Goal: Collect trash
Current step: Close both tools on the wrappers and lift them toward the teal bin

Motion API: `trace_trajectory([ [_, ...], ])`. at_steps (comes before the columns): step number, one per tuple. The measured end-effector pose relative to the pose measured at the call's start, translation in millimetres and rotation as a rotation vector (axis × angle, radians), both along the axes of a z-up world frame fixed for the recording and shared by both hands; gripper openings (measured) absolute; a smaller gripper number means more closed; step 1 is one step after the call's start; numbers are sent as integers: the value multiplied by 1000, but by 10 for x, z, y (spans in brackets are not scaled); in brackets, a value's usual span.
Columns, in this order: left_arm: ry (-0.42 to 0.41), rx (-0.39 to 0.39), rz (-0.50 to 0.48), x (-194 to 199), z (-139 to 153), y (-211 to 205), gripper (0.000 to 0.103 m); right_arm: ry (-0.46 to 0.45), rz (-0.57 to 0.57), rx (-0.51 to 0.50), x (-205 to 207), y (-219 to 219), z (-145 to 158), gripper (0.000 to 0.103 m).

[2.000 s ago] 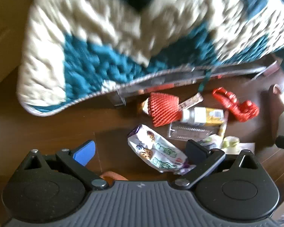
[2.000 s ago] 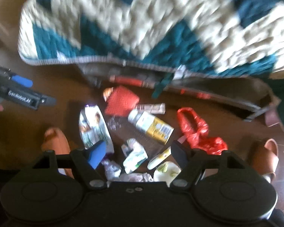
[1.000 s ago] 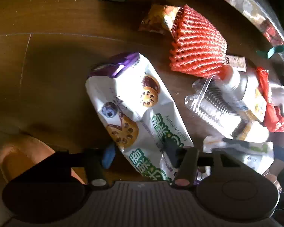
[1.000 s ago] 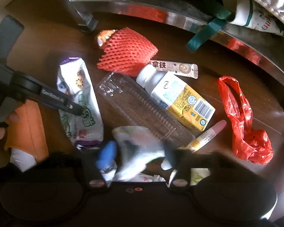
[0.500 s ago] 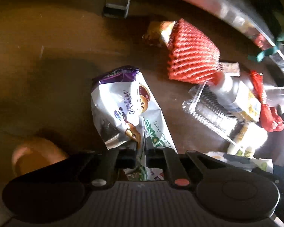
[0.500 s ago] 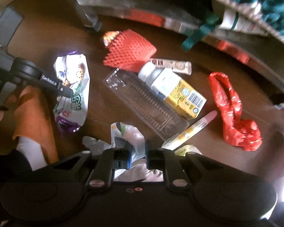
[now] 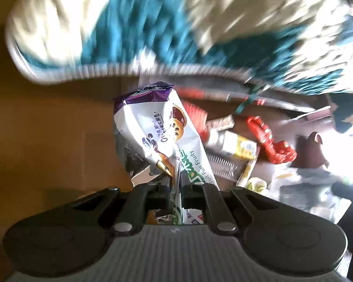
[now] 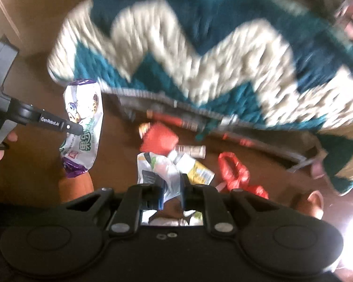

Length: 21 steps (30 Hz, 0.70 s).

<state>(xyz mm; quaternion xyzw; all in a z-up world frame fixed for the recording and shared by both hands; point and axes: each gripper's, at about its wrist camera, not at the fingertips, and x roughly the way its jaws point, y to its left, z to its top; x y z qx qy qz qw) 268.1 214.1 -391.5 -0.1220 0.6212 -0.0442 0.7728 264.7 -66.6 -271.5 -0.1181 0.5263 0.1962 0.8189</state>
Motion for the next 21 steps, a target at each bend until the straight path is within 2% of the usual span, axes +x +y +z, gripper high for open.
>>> trace_trajectory([
  [6, -153, 39, -15, -137, 1082, -73, 8, -111, -39, 67, -228, -195, 835, 12],
  [11, -270, 53, -18, -394, 1936, -226, 8, -208, -28, 113, -442, -269, 1502, 12],
  [15, -339, 80, -26, -621, 2537, -326, 8, -300, -13, 145, -588, -292, 2011, 12],
  [21, -435, 100, -32, -810, 3281, -487, 8, -457, -8, 195, -610, -302, 2706, 12],
])
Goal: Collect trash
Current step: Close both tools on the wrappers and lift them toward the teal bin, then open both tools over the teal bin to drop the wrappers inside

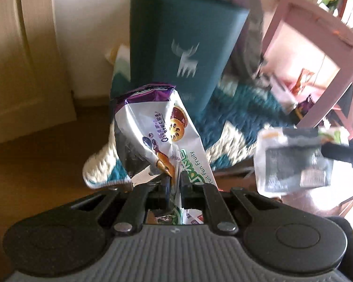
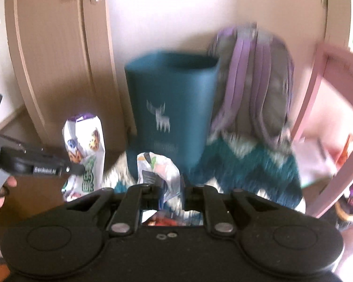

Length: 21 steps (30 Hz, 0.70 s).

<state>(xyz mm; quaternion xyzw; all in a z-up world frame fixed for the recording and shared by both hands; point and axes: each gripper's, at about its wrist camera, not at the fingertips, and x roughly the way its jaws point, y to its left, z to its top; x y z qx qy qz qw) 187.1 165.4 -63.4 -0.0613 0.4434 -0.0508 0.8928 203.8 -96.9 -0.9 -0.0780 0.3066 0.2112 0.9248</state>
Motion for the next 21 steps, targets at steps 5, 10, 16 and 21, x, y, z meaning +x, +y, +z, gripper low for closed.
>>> trace_trajectory([
  [5, -119, 26, -8, -23, 633, -87, 8, -141, -9, -2, 99, 84, 483, 12],
  [10, -250, 58, 1, 88, 1262, -174, 8, -235, -41, 18, 372, 204, 865, 12],
  [16, -351, 45, 31, 464, 1794, -205, 8, -281, -93, 45, 925, 356, 1125, 12],
  [21, -412, 78, 50, 889, 2065, -251, 8, -260, -115, 45, 1374, 480, 1105, 12],
])
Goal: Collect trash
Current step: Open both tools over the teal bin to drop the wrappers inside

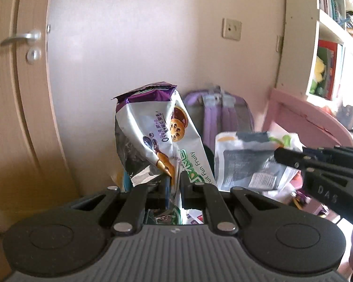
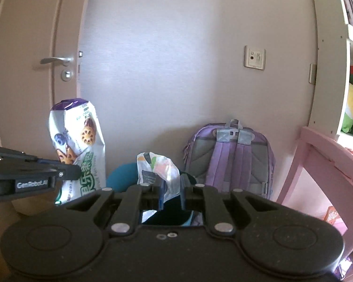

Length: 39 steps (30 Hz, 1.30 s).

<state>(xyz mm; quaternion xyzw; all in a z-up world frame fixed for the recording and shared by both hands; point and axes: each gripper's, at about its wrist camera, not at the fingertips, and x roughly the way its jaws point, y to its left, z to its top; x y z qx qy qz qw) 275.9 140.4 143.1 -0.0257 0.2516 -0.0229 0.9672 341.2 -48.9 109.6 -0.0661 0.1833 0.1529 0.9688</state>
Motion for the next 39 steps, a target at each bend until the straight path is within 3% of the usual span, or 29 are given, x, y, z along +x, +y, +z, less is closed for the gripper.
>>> trace_trajectory([
  [6, 25, 25, 35, 647, -135, -58, 8, 47, 4, -48, 341, 134, -271, 12],
  [15, 159, 40, 74, 1505, -744, -143, 8, 148, 26, -146, 762, 359, -722, 14],
  [21, 235, 36, 85, 1830, -1090, -167, 8, 192, 25, -158, 895, 392, -867, 20],
  [26, 304, -3, 102, 1940, -1243, -64, 11, 223, 26, -148, 947, 354, -935, 34],
  [30, 333, 44, 111, 2021, -1341, -117, 19, 213, 28, -139, 899, 297, -929, 43],
  [32, 340, 26, 116, 2007, -1340, -127, 52, 211, 27, -136, 869, 265, -926, 44],
  [34, 325, 13, 120, 1964, -1313, -144, 69, 214, 23, -125, 830, 232, -899, 44],
  [39, 288, 14, 104, 1751, -1140, -162, 70, 205, 30, -92, 617, 129, -761, 45],
])
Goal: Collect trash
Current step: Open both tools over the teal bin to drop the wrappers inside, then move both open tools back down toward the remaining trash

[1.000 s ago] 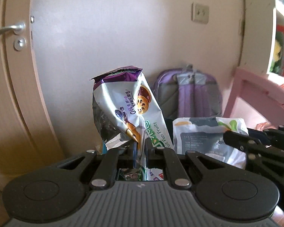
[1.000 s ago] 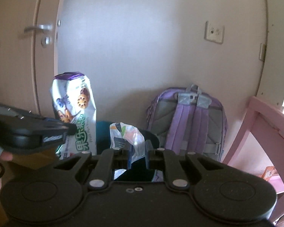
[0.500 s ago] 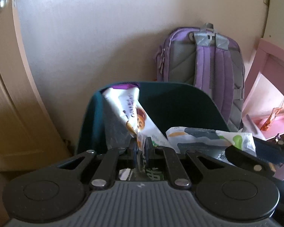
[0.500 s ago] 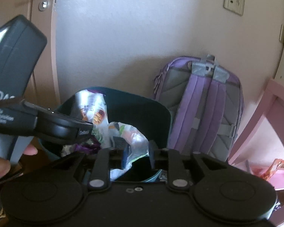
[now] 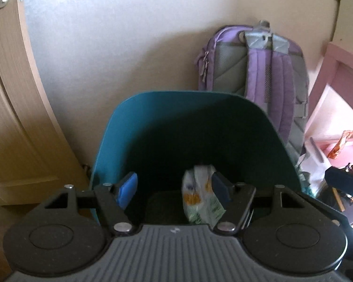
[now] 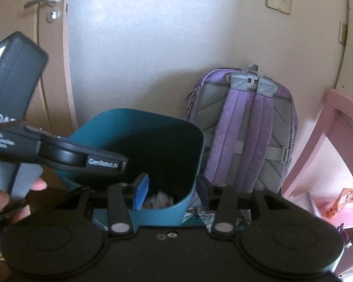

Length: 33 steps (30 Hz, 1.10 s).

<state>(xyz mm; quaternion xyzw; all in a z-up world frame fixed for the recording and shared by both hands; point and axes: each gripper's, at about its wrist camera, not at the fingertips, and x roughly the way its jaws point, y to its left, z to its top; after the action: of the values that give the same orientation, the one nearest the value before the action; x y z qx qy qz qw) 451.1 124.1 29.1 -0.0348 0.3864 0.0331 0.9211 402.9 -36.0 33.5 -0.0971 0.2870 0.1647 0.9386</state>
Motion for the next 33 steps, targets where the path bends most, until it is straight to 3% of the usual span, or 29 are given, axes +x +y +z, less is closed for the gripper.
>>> trace_trajectory([
  [4, -28, 8, -11, -190, 165, -51, 78, -18, 2, 22, -238, -83, 122, 48],
  [20, -100, 18, -119, -1287, 746, -459, 81, -22, 19, 82, -1108, -497, 403, 56],
  [26, -93, -7, -145, -1671, 748, -505, 83, 5, 52, 97, -1430, -619, 270, 58],
  [33, -56, -10, -155, -2021, 501, -479, 88, 66, 63, 128, -1616, -791, -75, 58],
])
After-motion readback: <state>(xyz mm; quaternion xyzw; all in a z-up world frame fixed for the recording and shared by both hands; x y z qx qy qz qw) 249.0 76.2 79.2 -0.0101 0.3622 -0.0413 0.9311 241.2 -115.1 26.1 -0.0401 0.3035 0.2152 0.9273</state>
